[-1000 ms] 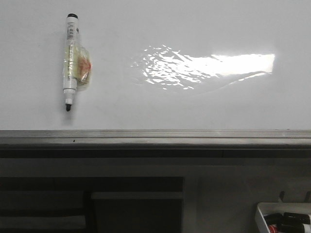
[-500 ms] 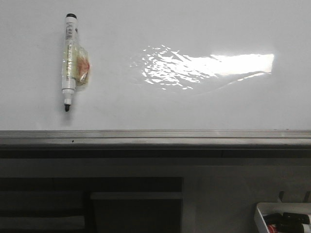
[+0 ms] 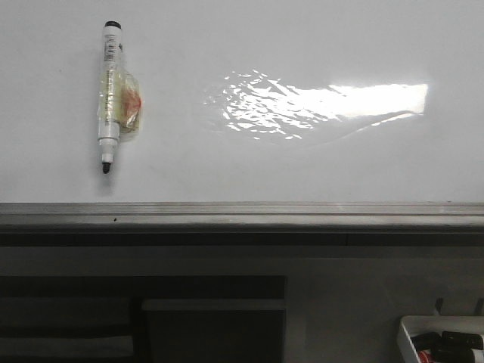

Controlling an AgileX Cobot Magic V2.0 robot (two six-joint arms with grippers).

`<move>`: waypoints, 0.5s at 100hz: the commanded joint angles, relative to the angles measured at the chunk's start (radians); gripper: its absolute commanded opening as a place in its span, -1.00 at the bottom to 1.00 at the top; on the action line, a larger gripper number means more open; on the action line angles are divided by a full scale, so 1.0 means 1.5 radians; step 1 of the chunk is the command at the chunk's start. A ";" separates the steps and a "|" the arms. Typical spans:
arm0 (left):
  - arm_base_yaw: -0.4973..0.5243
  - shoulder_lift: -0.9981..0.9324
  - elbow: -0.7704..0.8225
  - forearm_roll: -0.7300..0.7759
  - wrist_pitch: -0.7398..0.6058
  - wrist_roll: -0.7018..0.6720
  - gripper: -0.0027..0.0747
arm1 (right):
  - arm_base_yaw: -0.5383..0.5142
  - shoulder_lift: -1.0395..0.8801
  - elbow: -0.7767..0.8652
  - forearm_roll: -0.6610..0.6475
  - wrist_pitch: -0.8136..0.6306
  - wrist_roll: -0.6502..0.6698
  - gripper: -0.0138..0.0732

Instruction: Write number 4 on whiteboard

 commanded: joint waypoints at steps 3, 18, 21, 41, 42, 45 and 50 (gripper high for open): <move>-0.056 0.073 -0.024 -0.016 -0.063 -0.044 0.28 | -0.001 0.010 -0.025 0.000 -0.056 -0.004 -0.82; -0.106 0.163 -0.040 -0.020 -0.083 -0.045 0.29 | -0.001 0.010 -0.025 0.000 -0.056 -0.004 -0.82; -0.113 0.182 -0.044 -0.027 -0.090 -0.045 0.29 | -0.001 0.010 -0.025 0.000 -0.056 -0.004 -0.82; -0.138 0.262 -0.066 -0.068 -0.125 -0.045 0.29 | -0.001 0.010 -0.025 0.000 -0.056 -0.004 -0.82; -0.138 0.267 -0.067 -0.070 -0.126 -0.045 0.29 | -0.001 0.010 -0.025 0.000 -0.056 -0.004 -0.82; -0.141 0.274 -0.071 -0.075 -0.130 -0.045 0.29 | -0.001 0.010 -0.025 0.000 -0.056 -0.004 -0.82; -0.143 0.285 -0.077 -0.076 -0.130 -0.050 0.29 | -0.001 0.010 -0.025 0.000 -0.056 -0.004 -0.82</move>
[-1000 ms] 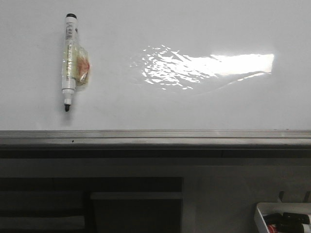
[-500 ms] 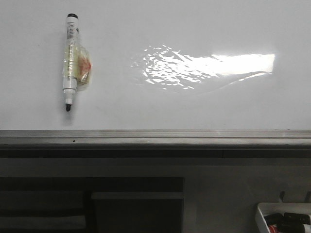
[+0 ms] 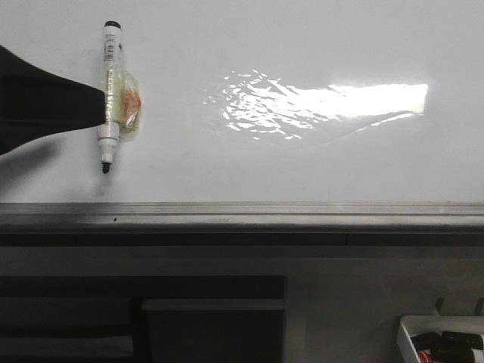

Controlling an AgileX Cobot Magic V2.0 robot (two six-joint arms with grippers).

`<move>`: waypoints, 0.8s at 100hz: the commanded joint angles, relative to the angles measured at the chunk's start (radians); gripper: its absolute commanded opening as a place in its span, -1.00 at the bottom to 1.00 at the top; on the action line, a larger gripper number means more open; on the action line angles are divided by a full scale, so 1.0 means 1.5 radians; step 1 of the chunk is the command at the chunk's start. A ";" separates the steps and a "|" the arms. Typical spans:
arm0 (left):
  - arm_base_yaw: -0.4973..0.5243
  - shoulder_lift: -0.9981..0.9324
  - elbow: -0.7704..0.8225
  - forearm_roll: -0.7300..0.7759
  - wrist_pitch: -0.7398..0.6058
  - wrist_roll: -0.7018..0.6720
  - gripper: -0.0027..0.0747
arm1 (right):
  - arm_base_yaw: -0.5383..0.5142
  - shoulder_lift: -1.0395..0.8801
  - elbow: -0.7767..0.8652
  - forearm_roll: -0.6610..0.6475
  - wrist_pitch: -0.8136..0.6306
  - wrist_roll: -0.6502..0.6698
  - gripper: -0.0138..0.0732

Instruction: Write number 4 on whiteboard

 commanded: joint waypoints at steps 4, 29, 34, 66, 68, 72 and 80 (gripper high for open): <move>-0.009 0.021 -0.032 -0.036 -0.061 -0.012 0.29 | -0.001 0.010 -0.025 0.000 -0.056 -0.002 -0.82; -0.009 0.069 -0.038 -0.046 -0.074 -0.020 0.29 | 0.001 0.010 -0.025 0.000 -0.056 -0.002 -0.82; -0.009 0.084 -0.038 -0.046 -0.088 -0.034 0.29 | 0.001 0.010 -0.025 0.000 -0.056 -0.002 -0.82; -0.009 0.139 -0.039 -0.046 -0.127 -0.047 -0.20 | 0.008 0.010 -0.025 0.000 -0.059 -0.002 -0.82; -0.009 0.139 -0.039 -0.046 -0.124 -0.047 -0.27 | 0.011 0.010 -0.025 0.000 -0.061 -0.002 -0.82; -0.009 0.139 -0.039 -0.046 -0.120 -0.047 -0.52 | 0.018 0.010 -0.025 0.000 -0.067 -0.002 -0.82; -0.009 0.139 -0.039 -0.046 -0.115 -0.047 -0.98 | 0.039 0.010 -0.025 0.007 -0.077 -0.002 -0.82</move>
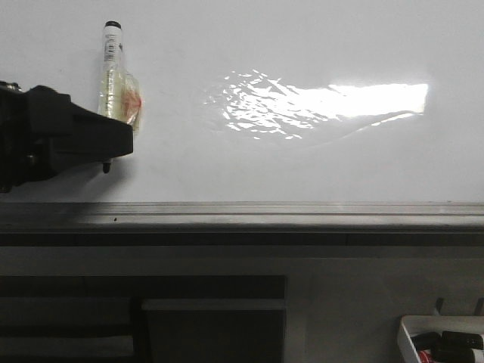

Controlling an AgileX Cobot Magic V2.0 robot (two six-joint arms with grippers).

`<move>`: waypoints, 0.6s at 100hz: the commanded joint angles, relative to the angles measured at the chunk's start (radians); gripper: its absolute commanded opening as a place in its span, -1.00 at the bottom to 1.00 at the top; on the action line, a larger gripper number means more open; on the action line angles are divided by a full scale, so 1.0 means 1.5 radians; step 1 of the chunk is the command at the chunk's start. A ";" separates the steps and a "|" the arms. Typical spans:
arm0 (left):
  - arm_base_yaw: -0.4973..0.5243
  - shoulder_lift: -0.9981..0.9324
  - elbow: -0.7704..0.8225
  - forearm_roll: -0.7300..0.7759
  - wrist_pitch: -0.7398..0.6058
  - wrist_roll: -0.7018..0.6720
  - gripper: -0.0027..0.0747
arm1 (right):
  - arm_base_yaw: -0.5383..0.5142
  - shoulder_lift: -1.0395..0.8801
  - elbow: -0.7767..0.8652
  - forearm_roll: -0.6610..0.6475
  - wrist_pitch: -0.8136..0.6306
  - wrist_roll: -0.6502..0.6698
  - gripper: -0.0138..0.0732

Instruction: Write number 4 on whiteboard

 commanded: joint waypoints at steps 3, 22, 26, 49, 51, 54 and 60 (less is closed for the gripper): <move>-0.002 -0.009 -0.016 -0.019 -0.025 -0.007 -0.98 | 0.029 0.010 -0.026 0.016 -0.067 -0.002 -0.82; -0.002 -0.009 -0.016 0.043 -0.055 -0.007 -0.98 | 0.200 0.041 -0.049 0.039 -0.022 -0.002 -0.82; -0.002 -0.009 -0.016 0.072 -0.066 -0.007 -0.98 | 0.242 0.053 -0.061 0.039 0.000 -0.002 -0.82; -0.002 -0.030 -0.016 0.280 -0.099 -0.006 -0.98 | 0.429 0.141 -0.197 0.039 0.111 -0.002 -0.80; -0.002 -0.033 -0.016 0.292 -0.099 -0.006 -0.98 | 0.441 0.149 -0.210 0.039 0.116 -0.006 -0.78; -0.002 -0.039 -0.016 0.308 -0.100 0.001 -0.98 | 0.457 0.161 -0.228 0.039 0.121 -0.012 -0.72; -0.002 -0.053 -0.016 0.340 -0.108 0.025 -0.98 | 0.490 0.186 -0.267 0.039 0.133 -0.021 -0.56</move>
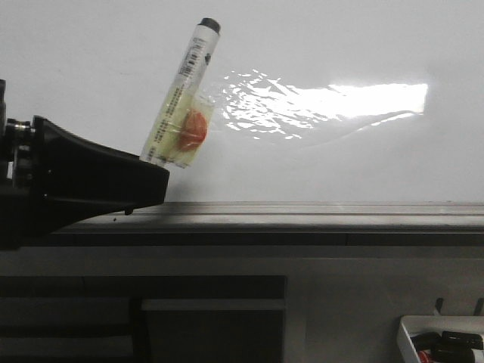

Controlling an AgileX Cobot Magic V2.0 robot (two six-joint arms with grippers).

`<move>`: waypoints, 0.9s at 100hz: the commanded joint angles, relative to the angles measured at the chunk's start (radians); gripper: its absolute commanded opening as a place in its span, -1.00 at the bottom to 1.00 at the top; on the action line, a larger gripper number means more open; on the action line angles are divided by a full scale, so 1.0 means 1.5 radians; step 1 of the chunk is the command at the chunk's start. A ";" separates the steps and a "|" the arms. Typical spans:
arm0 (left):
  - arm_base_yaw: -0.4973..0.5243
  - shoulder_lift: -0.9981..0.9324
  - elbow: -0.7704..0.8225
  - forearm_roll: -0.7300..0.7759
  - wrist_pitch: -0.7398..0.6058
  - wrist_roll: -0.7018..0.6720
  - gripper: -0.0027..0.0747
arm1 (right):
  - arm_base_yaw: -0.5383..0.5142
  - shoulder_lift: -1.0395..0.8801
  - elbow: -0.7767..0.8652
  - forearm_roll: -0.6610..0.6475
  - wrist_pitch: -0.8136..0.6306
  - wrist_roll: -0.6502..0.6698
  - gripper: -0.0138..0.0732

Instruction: Write number 4 on whiteboard

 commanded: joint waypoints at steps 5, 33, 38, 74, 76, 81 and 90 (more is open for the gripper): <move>-0.001 -0.044 -0.018 0.062 -0.066 0.051 -0.98 | 0.063 0.061 -0.093 -0.001 -0.019 -0.028 -0.34; -0.001 -0.122 -0.079 0.175 -0.010 0.092 -0.98 | 0.179 0.215 -0.212 -0.013 -0.023 -0.041 0.12; -0.001 -0.131 -0.092 0.193 0.004 0.093 -0.98 | 0.190 0.240 -0.226 -0.023 -0.024 -0.041 0.12; -0.001 -0.139 -0.111 0.282 0.026 0.093 -0.98 | 0.204 0.313 -0.296 -0.024 -0.040 -0.041 0.11; -0.001 -0.139 -0.111 0.282 0.026 0.093 -0.98 | 0.204 0.313 -0.298 -0.024 -0.039 -0.041 0.11; -0.001 -0.139 -0.111 0.282 0.026 0.093 -0.98 | 0.204 0.314 -0.298 -0.024 -0.039 -0.041 0.11; -0.001 -0.139 -0.111 0.282 0.026 0.093 -0.98 | 0.204 0.315 -0.298 -0.024 -0.037 -0.041 0.04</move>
